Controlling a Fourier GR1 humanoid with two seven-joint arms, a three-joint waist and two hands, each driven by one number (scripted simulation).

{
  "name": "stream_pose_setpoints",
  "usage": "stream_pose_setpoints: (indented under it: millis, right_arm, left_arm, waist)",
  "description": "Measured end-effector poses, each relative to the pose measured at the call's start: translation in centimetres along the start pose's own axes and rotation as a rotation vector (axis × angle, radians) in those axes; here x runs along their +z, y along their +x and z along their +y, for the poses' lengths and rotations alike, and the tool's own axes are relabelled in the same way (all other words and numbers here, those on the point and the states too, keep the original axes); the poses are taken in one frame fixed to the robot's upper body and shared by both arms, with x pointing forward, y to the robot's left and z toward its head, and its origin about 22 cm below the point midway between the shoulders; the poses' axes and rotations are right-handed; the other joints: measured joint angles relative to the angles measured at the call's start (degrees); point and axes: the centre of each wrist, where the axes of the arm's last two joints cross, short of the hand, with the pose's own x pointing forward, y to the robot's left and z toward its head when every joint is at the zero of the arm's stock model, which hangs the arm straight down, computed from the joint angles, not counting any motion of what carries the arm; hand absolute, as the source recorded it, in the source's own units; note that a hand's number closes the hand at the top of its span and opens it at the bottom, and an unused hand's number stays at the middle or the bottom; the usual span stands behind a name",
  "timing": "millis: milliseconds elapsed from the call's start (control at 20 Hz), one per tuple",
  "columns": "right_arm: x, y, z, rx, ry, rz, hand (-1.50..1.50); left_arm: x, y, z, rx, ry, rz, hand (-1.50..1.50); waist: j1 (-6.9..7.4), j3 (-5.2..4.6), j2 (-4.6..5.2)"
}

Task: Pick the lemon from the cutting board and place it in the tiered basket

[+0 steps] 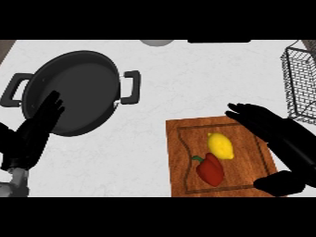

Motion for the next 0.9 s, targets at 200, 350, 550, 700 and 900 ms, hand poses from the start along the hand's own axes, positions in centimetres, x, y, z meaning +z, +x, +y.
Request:
stream_pose_setpoints:
  millis: [200,350,550,700,900]
  right_arm:
    - [1.0,3.0,-0.6,0.114,0.184,0.055,-1.50]
    - [1.2,5.3,-0.2,0.142,0.234,0.099,-1.50]
    - [0.7,7.5,1.2,0.156,0.232,0.155,-1.50]
    - [0.2,8.3,2.7,0.160,0.223,0.194,-1.50]
    - [-1.2,7.4,4.9,0.183,0.226,0.252,-1.50]
  left_arm:
    - [-0.3,0.0,-0.3,0.002,-0.008,-0.002,0.00]
    - [0.1,0.1,-0.4,0.000,-0.018,-0.003,0.00]
    - [-0.2,0.6,-0.7,0.003,-0.020,-0.008,0.00]
    - [-0.3,0.4,-0.6,0.002,-0.019,-0.011,0.00]
    - [-0.5,0.4,-0.6,0.005,-0.024,-0.015,0.00]
  waist:
    - [0.24,0.07,0.23]
    - [0.80,0.19,0.42]
    - [1.03,0.29,0.59]
    - [1.09,0.33,0.67]
    - [1.18,0.37,0.76]
